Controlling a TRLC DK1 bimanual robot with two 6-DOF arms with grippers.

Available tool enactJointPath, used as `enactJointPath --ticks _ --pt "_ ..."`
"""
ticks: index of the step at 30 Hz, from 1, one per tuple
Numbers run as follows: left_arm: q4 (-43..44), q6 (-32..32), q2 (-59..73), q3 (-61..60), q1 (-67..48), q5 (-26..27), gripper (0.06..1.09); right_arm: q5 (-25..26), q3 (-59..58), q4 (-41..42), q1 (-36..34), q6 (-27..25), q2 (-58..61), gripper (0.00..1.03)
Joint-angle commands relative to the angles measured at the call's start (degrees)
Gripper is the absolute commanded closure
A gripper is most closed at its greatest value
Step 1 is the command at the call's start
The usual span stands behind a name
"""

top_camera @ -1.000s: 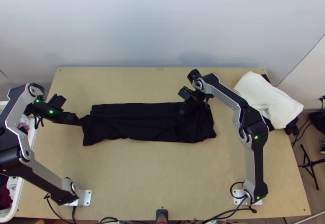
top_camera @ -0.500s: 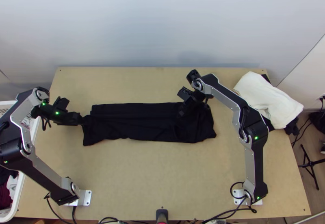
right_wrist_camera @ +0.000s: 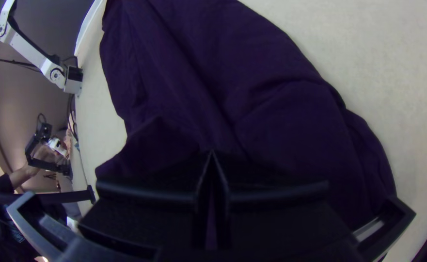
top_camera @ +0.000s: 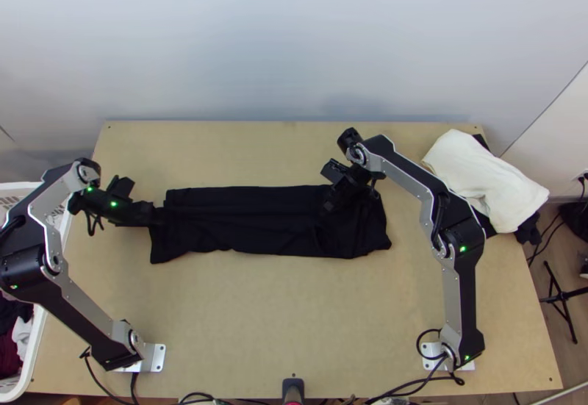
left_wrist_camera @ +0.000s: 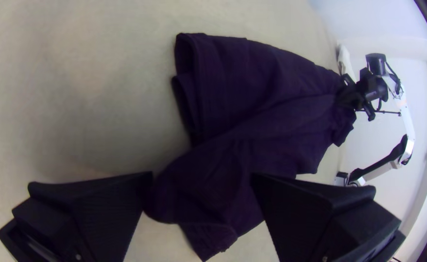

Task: Fold the t-shirt

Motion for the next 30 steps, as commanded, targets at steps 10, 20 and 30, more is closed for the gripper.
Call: enactJointPath --ticks 10,20,30 --pt "2.5 -3.7 2.2 -0.3 -5.0 3.5 0.11 0.0 0.4 0.1 0.1 -0.1 0.8 1.0" --pt "2.9 -5.6 4.1 -0.2 -6.9 9.0 0.7 0.0 0.7 0.1 0.1 -0.1 1.2 1.0" --pt "3.3 -4.1 4.0 -0.2 -6.4 9.0 0.97 0.1 0.4 0.3 0.3 -0.2 1.8 1.0"
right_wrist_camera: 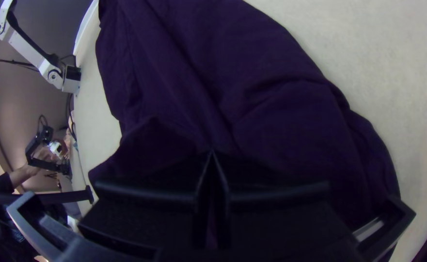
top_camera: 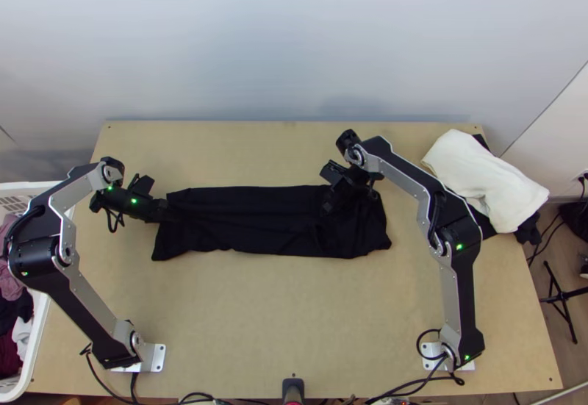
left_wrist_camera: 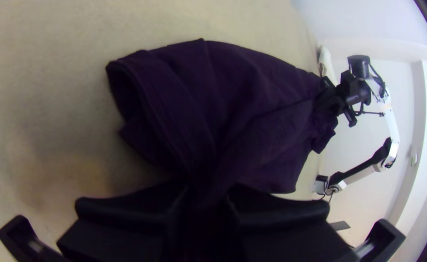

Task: Fold the t-shirt

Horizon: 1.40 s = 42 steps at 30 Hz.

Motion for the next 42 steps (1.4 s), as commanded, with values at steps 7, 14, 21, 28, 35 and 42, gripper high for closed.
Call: enactJointPath --ticks 7,14,21,28,35,42 --pt "-3.6 3.3 -0.3 0.9 0.0 0.4 0.99 0.0 0.4 0.0 -0.1 -0.2 0.4 1.0" --pt "-7.0 5.4 -1.0 1.9 2.7 0.4 0.99 0.0 -1.1 0.0 0.0 -0.3 0.4 1.0" --pt "-8.5 5.7 -2.8 2.2 3.2 0.5 0.99 -0.1 0.3 -0.8 0.8 0.3 0.2 1.0" --pt "-10.5 7.6 -3.0 2.7 5.0 0.6 0.99 -0.5 0.6 -1.1 2.2 0.3 -1.2 1.0" --pt "-14.0 10.4 -2.7 3.9 7.8 0.6 0.99 -1.1 0.9 0.1 6.5 1.0 0.1 1.0" --pt "-16.8 9.9 -4.6 5.8 3.1 0.7 0.99 -1.3 3.9 -0.3 6.5 2.8 -2.9 1.0"
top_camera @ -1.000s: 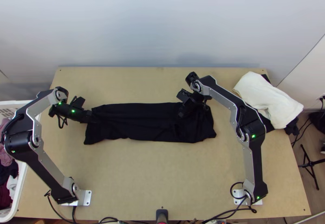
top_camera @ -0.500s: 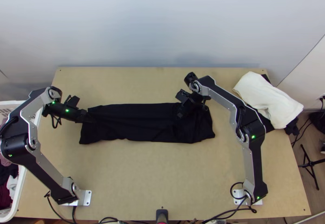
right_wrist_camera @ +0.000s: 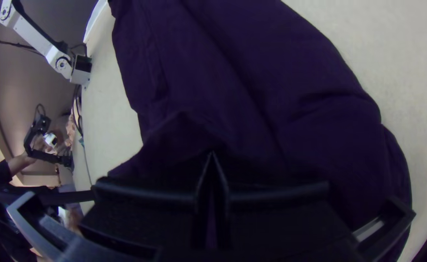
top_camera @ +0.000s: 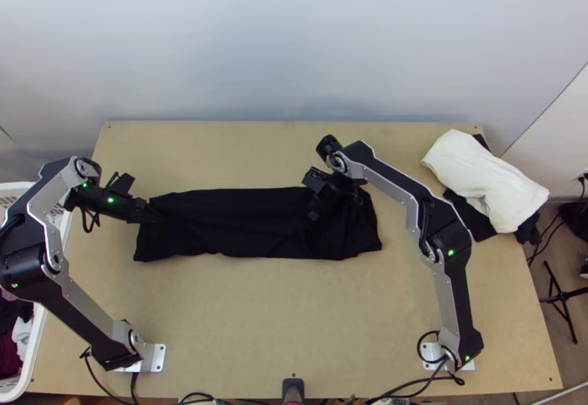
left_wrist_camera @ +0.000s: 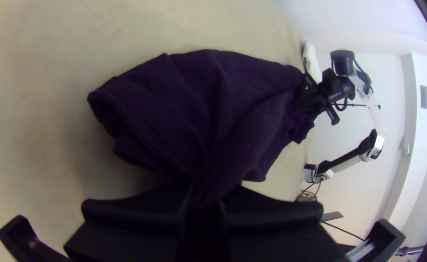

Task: Fold the t-shirt

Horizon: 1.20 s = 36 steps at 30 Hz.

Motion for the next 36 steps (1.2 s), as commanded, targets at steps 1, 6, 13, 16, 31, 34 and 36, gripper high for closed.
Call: enactJointPath --ticks 1,6,13,16,31,34,36 --pt "-2.9 -0.9 -1.6 2.9 -3.9 0.2 0.99 -0.4 2.0 -0.4 0.2 1.4 -4.1 1.0" --pt "-3.9 -4.9 -3.2 7.1 -10.4 0.3 0.99 -0.3 1.1 -2.6 -3.5 1.1 -10.2 1.0" --pt "-5.0 -11.8 -2.8 15.6 -22.4 0.3 0.99 -0.3 -4.3 -2.8 -12.0 -0.1 -16.1 1.0" --pt "-5.3 -14.6 -0.9 21.1 -28.3 1.2 0.99 -0.3 -7.9 -2.8 -14.9 -1.1 -18.2 1.0" --pt "-6.6 -19.3 17.2 51.0 -50.1 8.2 0.98 -0.3 -23.8 0.1 -22.0 -0.1 -29.2 1.0" --pt "-3.0 -21.6 20.7 52.5 -52.6 9.3 0.98 -0.3 -26.4 0.6 -22.9 0.1 -31.0 1.0" --pt "-0.2 -22.7 22.9 52.9 -54.2 9.6 0.98 -0.3 -27.7 1.0 -24.3 0.4 -32.5 1.0"
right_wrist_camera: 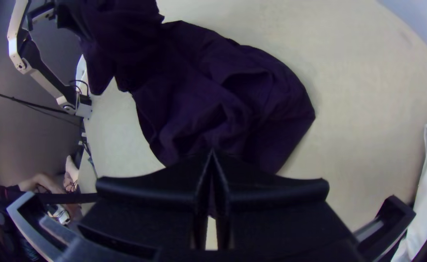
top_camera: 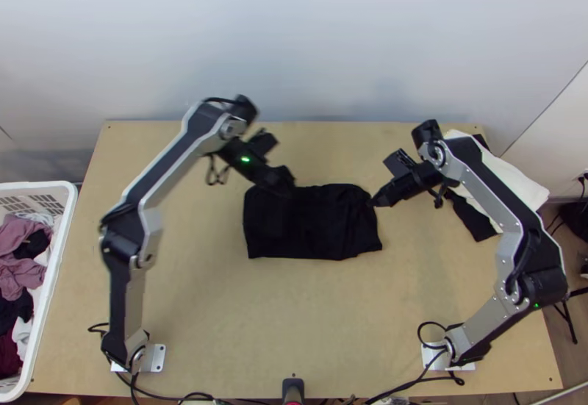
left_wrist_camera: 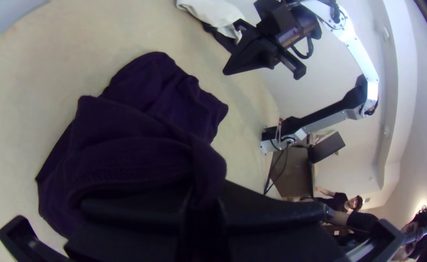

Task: Fold the t-shirt

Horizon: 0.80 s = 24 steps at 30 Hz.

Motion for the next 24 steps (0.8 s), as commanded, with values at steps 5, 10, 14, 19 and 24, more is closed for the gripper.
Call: enactJointPath --ticks 5,10,14,19,24 --pt "17.0 -9.1 11.6 7.1 -8.9 4.6 0.98 0.0 -7.7 1.6 -8.0 1.1 -8.2 1.0" --pt "32.0 -19.3 15.1 7.2 -10.3 6.1 0.98 0.0 -10.4 1.7 -11.8 1.6 -11.9 1.0" --pt "38.4 -22.1 17.6 7.4 -12.9 7.3 0.96 0.0 -13.0 2.1 -13.3 1.6 -13.9 1.0" --pt "44.8 -28.8 20.1 7.4 -15.0 11.1 0.96 0.0 -15.4 2.8 -15.0 1.6 -15.5 1.0" --pt "47.7 -32.3 21.4 7.4 -16.4 11.3 0.62 0.0 -16.8 3.7 -15.1 2.0 -16.3 1.0"
